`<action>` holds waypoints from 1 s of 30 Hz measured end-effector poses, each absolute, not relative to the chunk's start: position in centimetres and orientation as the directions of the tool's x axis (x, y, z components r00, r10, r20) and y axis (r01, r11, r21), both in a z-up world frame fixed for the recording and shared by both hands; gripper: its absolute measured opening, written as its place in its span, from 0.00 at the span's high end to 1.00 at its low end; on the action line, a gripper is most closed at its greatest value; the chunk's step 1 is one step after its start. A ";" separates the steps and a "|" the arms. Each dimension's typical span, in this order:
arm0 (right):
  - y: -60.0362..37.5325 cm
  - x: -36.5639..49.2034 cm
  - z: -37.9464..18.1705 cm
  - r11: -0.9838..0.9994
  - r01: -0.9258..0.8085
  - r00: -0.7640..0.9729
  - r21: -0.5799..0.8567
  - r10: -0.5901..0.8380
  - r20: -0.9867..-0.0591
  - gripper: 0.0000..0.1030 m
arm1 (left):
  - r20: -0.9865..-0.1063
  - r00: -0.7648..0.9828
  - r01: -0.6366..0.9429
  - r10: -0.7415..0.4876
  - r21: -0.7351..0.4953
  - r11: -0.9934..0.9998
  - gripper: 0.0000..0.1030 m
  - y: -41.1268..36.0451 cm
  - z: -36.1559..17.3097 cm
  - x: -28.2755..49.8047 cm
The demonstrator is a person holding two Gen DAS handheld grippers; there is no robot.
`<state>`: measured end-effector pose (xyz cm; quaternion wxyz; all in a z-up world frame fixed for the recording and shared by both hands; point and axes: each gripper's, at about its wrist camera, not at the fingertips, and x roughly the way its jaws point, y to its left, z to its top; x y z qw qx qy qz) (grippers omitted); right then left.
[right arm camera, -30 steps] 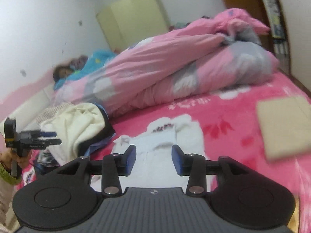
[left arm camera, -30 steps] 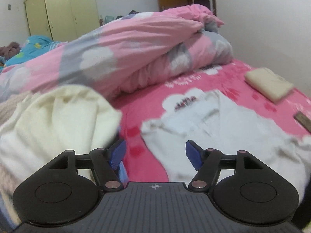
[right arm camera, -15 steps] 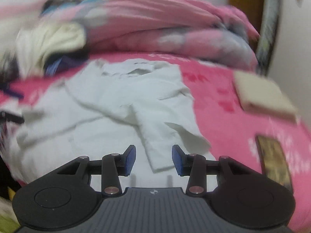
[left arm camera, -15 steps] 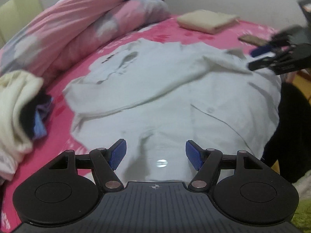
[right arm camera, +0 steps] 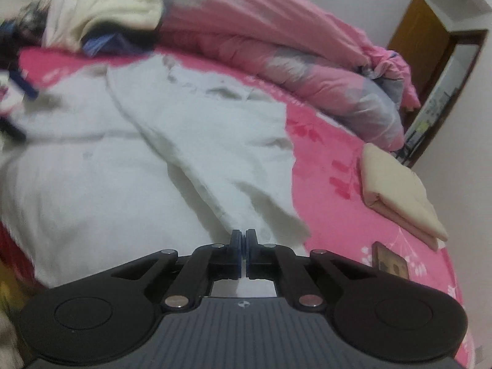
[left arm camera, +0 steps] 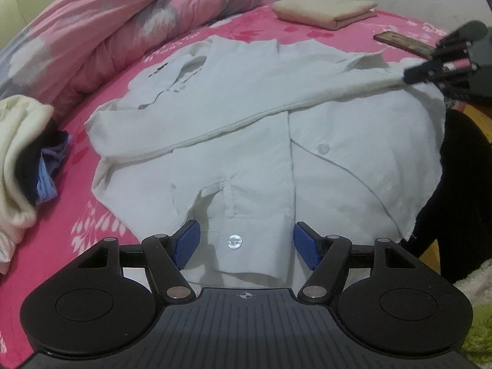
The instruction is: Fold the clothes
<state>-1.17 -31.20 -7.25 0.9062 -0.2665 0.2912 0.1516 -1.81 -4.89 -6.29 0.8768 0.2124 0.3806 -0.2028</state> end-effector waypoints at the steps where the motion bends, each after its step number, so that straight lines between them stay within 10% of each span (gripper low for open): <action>1: -31.3 -1.0 -7.7 0.805 -0.438 0.776 -0.400 0.114 -0.620 0.98 | -0.757 0.623 0.518 -0.195 0.213 0.829 0.34 -4.8 -6.3 -1.8; 12: -36.6 0.0 -3.5 0.949 -0.314 0.813 0.018 0.279 -0.511 0.80 | -0.742 0.646 0.410 -0.181 0.137 0.902 0.34 -1.6 -3.7 -2.0; 24: -37.9 6.2 -9.2 0.946 -0.044 0.800 0.322 0.227 -0.556 0.79 | -0.526 0.801 -0.106 0.288 0.349 0.931 0.20 9.0 4.7 -3.6; 30: -37.1 3.4 -7.6 0.928 -0.121 0.837 0.353 0.287 -0.466 0.71 | -0.603 0.771 -0.137 0.204 0.156 0.978 0.10 9.6 2.3 -3.7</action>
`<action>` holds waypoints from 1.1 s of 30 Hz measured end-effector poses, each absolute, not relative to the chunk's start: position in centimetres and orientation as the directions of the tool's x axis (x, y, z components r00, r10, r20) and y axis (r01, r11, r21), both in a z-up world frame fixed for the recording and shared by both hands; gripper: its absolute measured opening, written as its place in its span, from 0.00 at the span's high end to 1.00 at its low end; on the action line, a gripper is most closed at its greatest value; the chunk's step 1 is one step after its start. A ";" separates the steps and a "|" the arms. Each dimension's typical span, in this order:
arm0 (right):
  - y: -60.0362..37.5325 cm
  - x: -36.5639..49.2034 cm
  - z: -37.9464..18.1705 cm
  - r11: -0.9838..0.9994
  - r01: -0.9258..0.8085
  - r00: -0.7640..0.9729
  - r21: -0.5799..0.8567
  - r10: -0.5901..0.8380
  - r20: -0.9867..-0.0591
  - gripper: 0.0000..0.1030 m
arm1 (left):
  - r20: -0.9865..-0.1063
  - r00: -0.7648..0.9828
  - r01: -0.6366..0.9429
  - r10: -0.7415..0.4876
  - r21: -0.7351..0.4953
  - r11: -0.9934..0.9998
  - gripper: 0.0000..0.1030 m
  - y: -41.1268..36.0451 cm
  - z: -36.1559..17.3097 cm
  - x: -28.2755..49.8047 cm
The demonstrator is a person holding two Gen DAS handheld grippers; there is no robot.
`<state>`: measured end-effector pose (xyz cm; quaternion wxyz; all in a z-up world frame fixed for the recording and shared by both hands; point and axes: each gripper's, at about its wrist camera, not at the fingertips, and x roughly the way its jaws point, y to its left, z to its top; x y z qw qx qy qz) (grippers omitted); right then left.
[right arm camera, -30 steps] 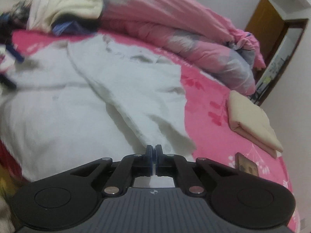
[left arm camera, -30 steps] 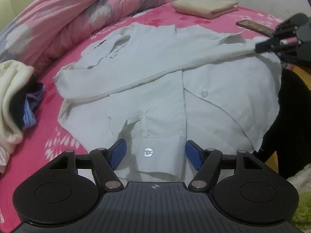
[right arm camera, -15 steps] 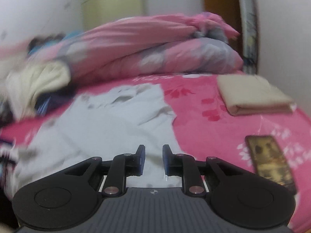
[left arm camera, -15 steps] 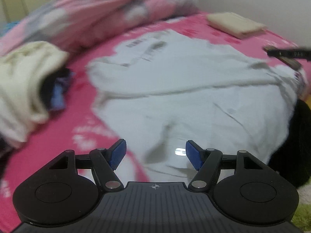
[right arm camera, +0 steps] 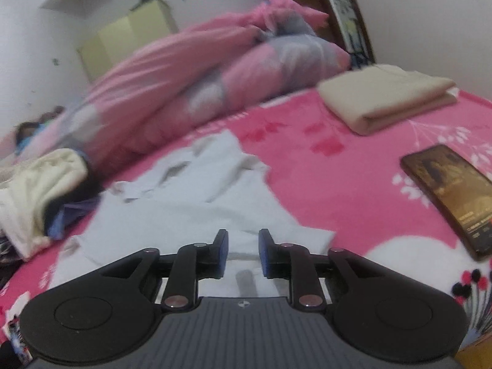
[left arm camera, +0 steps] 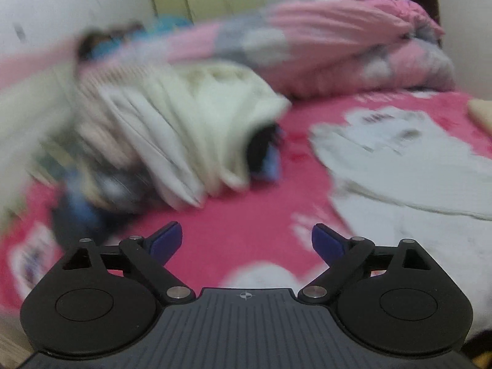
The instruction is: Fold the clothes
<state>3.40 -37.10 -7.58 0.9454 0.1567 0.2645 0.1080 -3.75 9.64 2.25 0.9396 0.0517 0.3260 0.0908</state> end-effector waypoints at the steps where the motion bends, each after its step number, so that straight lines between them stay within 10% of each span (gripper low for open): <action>1: -36.5 3.4 -8.0 0.936 -0.132 0.827 0.327 0.286 -0.484 0.68 | -0.628 0.760 -0.113 0.166 0.123 0.986 0.10 9.1 1.2 -3.5; 19: -31.1 1.3 -8.4 0.981 -0.180 0.806 0.076 0.191 -0.560 0.64 | -0.763 0.644 0.033 -0.057 -0.047 0.998 0.03 2.1 -7.5 -2.1; 33: -34.7 -2.7 -4.6 0.959 -0.126 0.824 0.255 0.244 -0.511 0.09 | -0.769 0.620 0.031 -0.154 -0.171 0.985 0.00 3.0 -8.1 -6.0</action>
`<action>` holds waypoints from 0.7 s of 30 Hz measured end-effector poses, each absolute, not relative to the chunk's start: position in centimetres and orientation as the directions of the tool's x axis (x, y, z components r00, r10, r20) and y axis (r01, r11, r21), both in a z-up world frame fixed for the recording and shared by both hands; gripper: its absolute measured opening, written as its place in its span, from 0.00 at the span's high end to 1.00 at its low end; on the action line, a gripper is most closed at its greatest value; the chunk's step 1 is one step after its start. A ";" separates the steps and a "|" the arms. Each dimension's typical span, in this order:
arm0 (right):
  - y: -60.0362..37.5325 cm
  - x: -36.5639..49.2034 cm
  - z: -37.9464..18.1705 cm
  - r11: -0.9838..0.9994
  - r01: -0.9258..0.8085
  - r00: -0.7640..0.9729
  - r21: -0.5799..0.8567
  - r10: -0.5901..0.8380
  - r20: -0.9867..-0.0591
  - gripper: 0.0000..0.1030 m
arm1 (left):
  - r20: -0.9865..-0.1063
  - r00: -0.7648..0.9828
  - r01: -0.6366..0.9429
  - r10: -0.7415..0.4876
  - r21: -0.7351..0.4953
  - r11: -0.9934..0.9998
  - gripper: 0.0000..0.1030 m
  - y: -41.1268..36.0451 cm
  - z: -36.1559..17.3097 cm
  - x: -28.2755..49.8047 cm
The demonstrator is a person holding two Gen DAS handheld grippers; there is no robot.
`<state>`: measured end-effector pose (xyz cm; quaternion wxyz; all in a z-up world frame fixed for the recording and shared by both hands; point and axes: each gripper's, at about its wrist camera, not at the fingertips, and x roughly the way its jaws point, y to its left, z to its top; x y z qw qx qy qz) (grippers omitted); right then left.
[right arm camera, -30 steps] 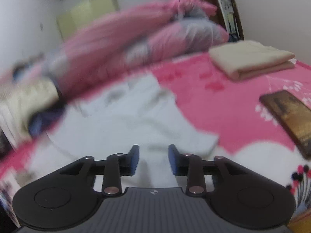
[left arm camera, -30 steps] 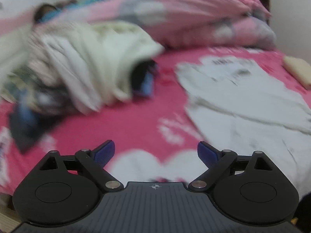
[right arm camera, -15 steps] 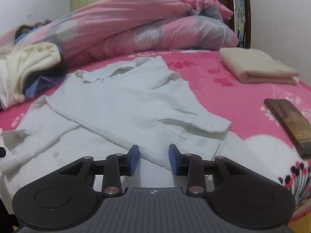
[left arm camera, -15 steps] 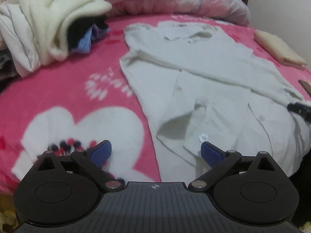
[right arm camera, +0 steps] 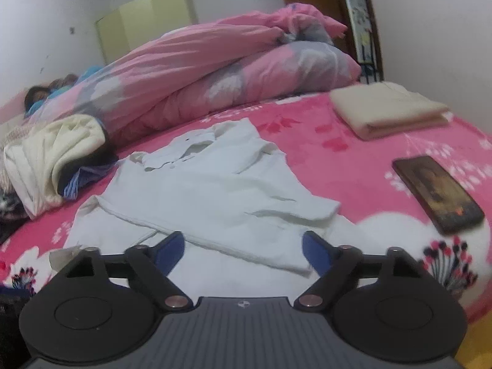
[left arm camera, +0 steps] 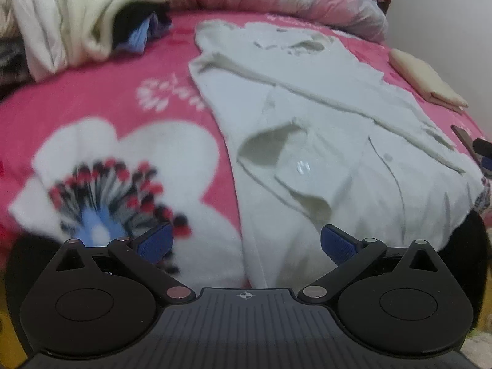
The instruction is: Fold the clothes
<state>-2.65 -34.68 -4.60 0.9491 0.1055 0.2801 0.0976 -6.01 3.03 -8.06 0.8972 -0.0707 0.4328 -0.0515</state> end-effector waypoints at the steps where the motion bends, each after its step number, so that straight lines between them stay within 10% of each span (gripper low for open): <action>1: -35.0 -2.8 -4.5 0.955 -0.120 0.823 0.273 0.249 -0.510 0.08 | -0.770 0.616 0.027 -0.166 -0.190 0.981 0.00 3.0 -8.2 -6.3; 16: -36.6 -3.7 -4.6 0.903 -0.098 0.817 0.418 0.313 -0.484 0.02 | -0.724 0.660 0.102 -0.198 -0.175 0.979 0.01 0.4 -9.0 -7.7; 21: -36.3 -4.3 -4.9 0.892 -0.121 0.808 0.435 0.344 -0.479 0.02 | -0.741 0.637 0.120 -0.211 -0.175 0.977 0.20 0.4 -9.8 -8.1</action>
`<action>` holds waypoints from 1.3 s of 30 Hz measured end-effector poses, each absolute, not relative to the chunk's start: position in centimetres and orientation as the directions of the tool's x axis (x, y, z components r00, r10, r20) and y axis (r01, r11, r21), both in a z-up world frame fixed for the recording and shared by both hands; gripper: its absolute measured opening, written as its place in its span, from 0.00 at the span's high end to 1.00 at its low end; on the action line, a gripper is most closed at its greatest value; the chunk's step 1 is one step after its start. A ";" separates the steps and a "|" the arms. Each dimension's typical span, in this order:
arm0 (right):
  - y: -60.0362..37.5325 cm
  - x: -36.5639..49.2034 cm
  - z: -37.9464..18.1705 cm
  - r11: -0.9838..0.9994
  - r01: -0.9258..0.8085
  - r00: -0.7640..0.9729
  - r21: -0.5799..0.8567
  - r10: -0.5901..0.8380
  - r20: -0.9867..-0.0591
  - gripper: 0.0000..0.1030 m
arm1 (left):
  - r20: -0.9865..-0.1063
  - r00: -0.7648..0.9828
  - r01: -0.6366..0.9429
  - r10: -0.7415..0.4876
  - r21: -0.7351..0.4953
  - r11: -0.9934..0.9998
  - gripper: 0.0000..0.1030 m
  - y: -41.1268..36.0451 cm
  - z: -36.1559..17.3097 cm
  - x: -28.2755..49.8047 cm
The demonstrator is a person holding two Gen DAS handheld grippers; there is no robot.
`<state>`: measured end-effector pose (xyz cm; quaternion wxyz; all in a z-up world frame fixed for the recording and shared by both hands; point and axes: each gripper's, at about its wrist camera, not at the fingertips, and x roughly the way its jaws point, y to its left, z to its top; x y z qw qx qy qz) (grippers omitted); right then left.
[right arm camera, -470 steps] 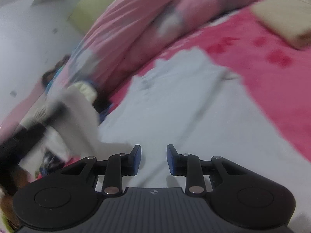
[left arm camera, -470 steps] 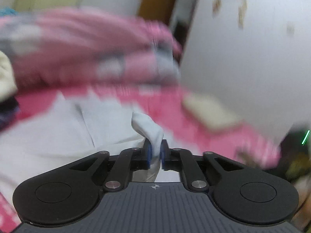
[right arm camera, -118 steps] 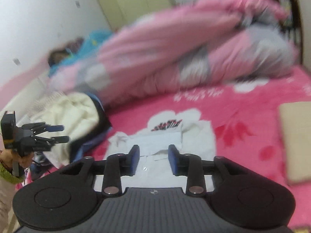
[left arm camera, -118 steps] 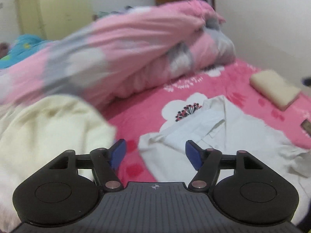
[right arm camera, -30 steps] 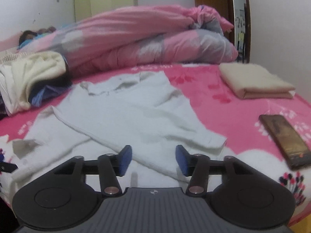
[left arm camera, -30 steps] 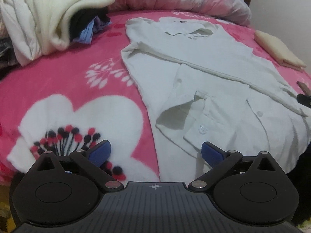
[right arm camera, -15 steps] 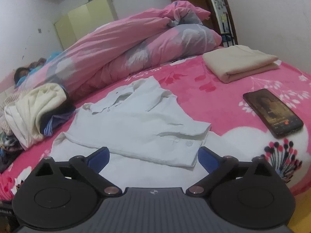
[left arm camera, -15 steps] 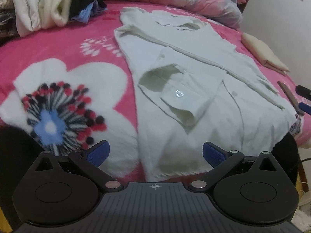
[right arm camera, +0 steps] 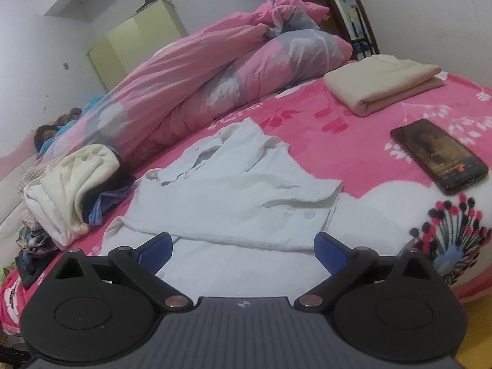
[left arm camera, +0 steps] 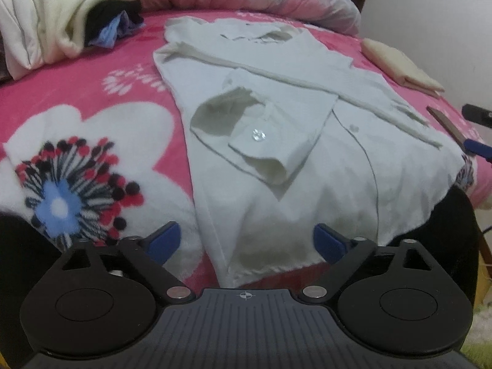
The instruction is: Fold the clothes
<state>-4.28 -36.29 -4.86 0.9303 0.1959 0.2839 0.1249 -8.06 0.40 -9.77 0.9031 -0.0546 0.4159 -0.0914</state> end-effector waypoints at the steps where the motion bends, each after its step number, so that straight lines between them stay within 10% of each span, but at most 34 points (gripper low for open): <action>1: -36.2 -4.3 -5.0 0.887 -0.130 0.803 0.444 0.357 -0.477 0.02 | -0.745 0.633 0.120 -0.210 -0.174 0.977 0.24 0.4 -9.9 -8.1; 16: -32.5 -5.5 -7.0 0.800 -0.258 0.700 0.541 0.541 -0.466 0.03 | -0.784 0.574 0.090 -0.235 -0.225 0.970 0.49 1.5 -12.6 -8.2; 26: -31.7 -5.8 -8.5 0.719 -0.262 0.645 0.644 0.627 -0.437 0.05 | -0.784 0.575 0.047 -0.233 -0.253 0.966 0.95 2.2 -12.6 -8.3; 39: -30.6 -5.4 -11.7 0.449 -0.220 0.496 0.866 0.816 -0.297 0.25 | -0.698 0.604 0.046 -0.384 -0.451 0.891 0.99 3.6 -9.6 -10.2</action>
